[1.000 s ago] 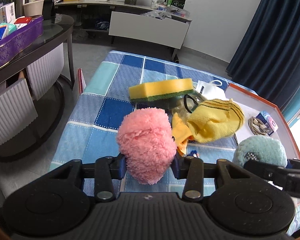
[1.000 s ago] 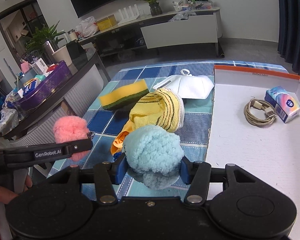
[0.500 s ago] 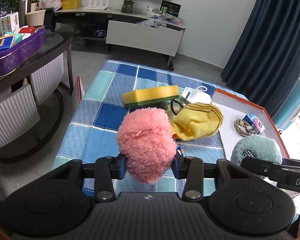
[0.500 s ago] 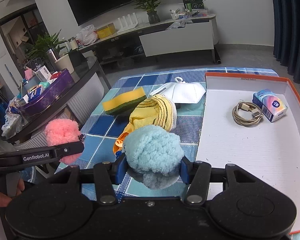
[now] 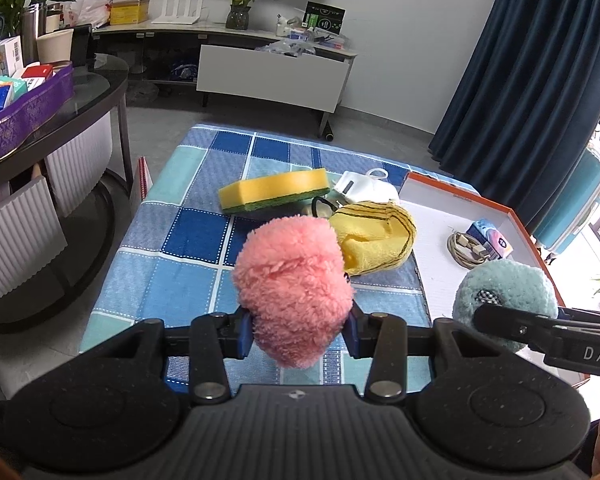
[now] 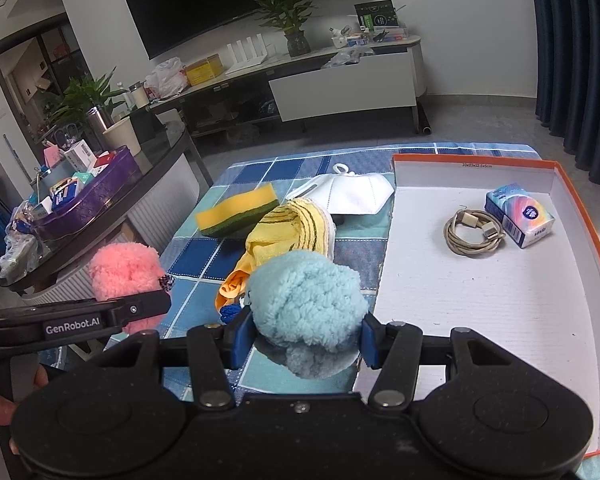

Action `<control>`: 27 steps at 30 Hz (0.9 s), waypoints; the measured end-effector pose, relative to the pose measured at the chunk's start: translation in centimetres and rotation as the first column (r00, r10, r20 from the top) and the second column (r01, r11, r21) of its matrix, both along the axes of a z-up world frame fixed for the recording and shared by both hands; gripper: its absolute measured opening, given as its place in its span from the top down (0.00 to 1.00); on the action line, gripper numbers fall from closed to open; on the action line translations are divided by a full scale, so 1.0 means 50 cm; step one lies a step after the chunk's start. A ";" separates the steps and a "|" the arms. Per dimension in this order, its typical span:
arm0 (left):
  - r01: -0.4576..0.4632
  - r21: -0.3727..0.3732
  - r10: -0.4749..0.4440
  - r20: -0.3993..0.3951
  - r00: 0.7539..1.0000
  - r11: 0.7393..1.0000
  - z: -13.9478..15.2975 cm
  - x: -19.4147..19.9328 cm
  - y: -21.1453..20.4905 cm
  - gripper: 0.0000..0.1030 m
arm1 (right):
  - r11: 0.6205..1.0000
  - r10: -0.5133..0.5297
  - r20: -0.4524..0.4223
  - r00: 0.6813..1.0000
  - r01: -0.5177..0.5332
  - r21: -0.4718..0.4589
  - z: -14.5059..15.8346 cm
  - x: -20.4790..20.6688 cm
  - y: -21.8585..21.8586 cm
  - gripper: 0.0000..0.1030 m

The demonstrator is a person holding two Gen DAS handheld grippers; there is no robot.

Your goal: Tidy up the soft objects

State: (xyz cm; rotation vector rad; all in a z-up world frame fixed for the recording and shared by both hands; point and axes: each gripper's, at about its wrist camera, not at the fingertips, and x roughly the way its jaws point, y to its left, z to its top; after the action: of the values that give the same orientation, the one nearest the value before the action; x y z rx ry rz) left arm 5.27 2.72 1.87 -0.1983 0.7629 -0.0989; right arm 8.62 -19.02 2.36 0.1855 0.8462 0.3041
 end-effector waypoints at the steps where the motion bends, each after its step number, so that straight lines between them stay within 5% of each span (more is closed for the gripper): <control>1: 0.000 0.002 0.000 0.000 1.000 1.000 0.000 0.000 -0.001 0.58 | 1.000 -0.004 0.002 1.000 0.004 0.000 0.001 -0.001 -0.003 0.39; 12: 0.017 0.014 -0.017 0.010 1.000 1.000 0.006 0.002 -0.020 0.58 | 0.999 -0.040 0.011 0.999 0.040 -0.024 0.010 -0.006 -0.017 0.39; 27: 0.056 0.022 -0.056 0.013 0.998 0.998 0.006 0.006 -0.062 0.58 | 0.966 -0.160 0.013 0.987 0.159 -0.206 0.012 -0.011 -0.038 0.39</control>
State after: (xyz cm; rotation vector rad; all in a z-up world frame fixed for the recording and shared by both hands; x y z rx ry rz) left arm 5.55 -0.40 2.19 -0.1554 0.7561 -0.1448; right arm 8.08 -20.90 2.97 0.0592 0.8552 0.0640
